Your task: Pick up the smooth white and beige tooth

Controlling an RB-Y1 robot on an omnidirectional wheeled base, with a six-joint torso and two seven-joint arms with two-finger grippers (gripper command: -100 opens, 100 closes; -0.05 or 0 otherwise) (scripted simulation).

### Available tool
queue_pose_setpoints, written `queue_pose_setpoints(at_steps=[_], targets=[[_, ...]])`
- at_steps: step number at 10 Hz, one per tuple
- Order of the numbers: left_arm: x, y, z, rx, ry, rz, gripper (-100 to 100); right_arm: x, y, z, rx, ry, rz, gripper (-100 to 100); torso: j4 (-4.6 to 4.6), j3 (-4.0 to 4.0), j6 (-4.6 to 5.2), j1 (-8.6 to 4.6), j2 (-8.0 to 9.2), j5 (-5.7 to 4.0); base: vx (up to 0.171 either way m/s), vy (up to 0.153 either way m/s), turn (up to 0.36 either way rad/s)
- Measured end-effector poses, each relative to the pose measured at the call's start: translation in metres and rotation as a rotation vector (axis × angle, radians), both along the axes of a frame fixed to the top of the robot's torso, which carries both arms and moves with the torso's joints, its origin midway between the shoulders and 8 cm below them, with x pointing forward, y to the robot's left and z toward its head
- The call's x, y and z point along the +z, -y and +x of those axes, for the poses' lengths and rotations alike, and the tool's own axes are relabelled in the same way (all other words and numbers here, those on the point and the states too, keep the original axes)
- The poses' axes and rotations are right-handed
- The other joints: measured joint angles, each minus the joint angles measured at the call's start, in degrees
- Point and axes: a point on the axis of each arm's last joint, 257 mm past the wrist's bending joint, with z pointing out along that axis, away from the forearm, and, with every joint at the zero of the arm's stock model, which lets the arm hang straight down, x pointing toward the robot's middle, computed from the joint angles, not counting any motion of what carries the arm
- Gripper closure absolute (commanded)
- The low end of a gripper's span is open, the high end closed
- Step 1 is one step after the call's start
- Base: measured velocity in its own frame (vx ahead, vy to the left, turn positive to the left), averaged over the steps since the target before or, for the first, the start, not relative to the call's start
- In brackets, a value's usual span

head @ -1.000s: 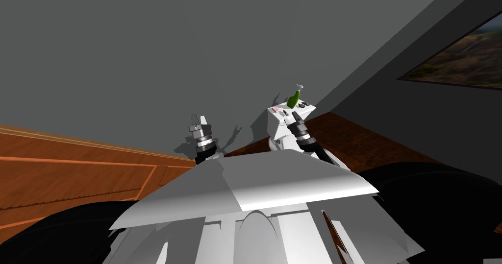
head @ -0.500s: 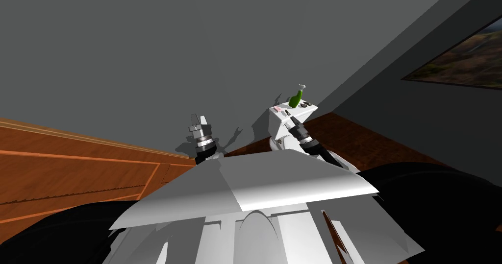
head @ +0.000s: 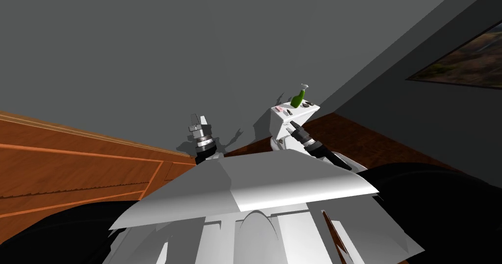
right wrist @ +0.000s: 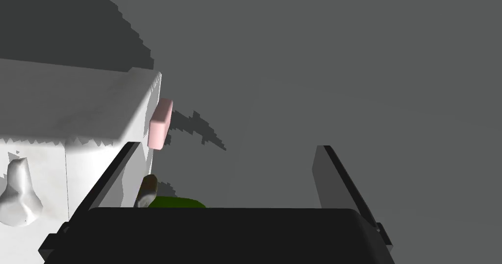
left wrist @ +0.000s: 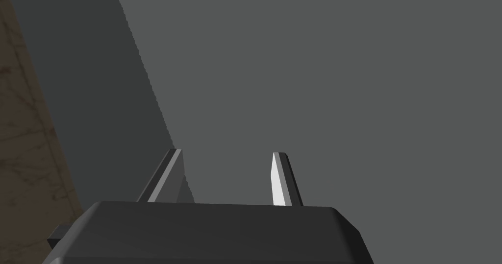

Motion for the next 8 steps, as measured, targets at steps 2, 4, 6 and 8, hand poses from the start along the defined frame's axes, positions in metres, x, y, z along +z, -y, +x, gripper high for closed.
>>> queue_pose_setpoints(at_steps=[2,4,6,8], targets=[[0.0,0.0,0.0,0.0,0.0,0.0,0,-0.018,0.011,-0.009,0.011,-0.061,-0.034,-100,0.0,0.01,0.0,0.04,0.01,0.01,-0.008,0.027,0.006],[0.0,0.0,0.0,0.0,0.0,0.0,0,-0.027,0.019,-0.015,0.022,-0.107,-0.065,-100,0.0,0.0,0.0,0.04,0.0,0.0,-0.005,0.039,0.034],[0.0,0.0,0.0,0.0,0.0,0.0,0,-0.048,0.032,-0.024,0.033,-0.173,-0.105,-100,-0.01,-0.02,-0.01,0.08,-0.03,0.0,0.002,0.043,0.032],[0.0,0.0,0.0,0.0,0.0,0.0,0,-0.054,0.038,-0.028,0.053,-0.209,-0.144,-100,-0.01,-0.02,0.0,-0.01,-0.04,-0.01,0.005,0.024,0.022]])
